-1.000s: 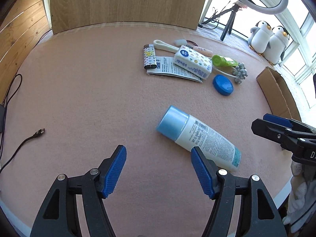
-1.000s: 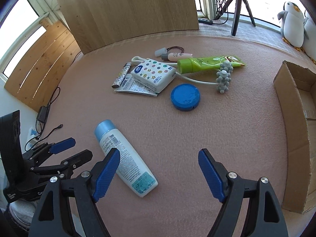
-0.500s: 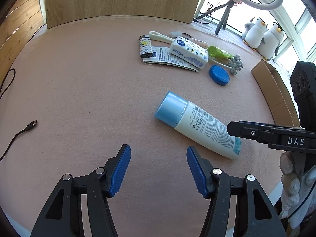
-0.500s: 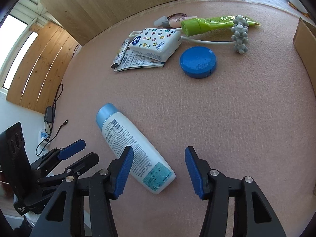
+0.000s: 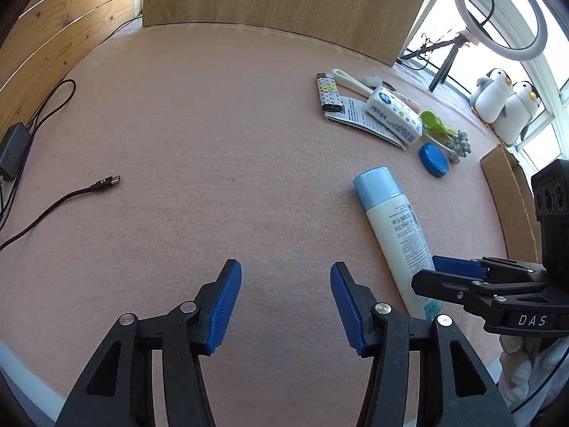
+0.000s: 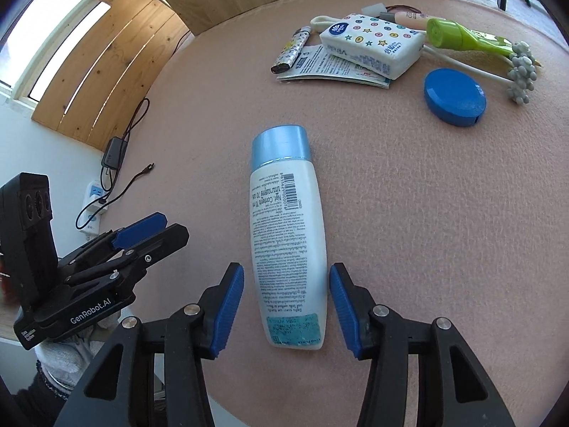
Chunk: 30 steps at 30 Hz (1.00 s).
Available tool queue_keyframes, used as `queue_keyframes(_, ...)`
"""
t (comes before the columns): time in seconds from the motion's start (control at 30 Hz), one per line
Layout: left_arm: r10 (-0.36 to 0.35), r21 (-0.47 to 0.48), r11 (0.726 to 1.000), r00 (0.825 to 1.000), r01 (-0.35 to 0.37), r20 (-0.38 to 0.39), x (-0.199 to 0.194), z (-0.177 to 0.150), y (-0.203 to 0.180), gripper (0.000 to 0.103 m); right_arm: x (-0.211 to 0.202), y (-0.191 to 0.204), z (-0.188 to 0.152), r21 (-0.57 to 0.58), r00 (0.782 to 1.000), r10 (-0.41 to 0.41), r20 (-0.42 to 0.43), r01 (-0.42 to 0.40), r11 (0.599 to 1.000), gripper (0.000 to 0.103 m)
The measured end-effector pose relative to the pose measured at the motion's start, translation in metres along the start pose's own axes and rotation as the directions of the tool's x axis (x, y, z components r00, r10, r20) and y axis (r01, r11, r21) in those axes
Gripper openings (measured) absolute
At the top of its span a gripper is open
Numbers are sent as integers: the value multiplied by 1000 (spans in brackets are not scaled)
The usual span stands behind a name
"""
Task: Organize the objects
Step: 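Close the right gripper around the middle of the sunscreen bottle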
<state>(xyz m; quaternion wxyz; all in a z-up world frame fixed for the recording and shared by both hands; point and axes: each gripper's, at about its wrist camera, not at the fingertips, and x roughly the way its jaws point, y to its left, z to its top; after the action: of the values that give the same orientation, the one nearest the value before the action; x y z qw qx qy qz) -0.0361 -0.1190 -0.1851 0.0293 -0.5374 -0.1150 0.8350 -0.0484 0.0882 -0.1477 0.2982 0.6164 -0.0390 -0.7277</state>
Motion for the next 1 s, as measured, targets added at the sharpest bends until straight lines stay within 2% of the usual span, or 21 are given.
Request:
queue_keyframes(0.13,-13,2,1000,1000,13,-17,4,2,-9,64,-17,-9,-1,18,994,-94,62,93,995,57)
queue_keyframes(0.23,-18,61,998,999,20,-34,11,4,-28,70,-26,-21,4,69,988,-130,85,124,990,58)
queue_keyframes(0.4,-63,106,992,995,70,-72,24,9,-59,71,-28,-26,11,87,993,-92,79,85,993,58)
queue_keyframes(0.6,-120,91,988,988,128,-93,36,9,-72,71,-12,-17,21,70,1000,-10,27,9,998,58)
queue_keyframes(0.67,-138,88,985,985,147,-101,38,9,-75,68,-4,-12,22,52,1000,17,-6,-17,998,58)
queue_keyframes(0.83,-190,65,978,975,199,-115,43,9,-80,56,8,-8,23,40,999,15,-36,-14,999,57)
queue_keyframes(0.93,-217,49,973,969,224,-122,45,9,-82,49,9,-10,22,48,999,31,-40,-29,998,50)
queue_keyframes(1.0,-215,56,973,970,222,-117,46,8,-85,48,9,-11,22,49,998,43,-41,-41,998,45)
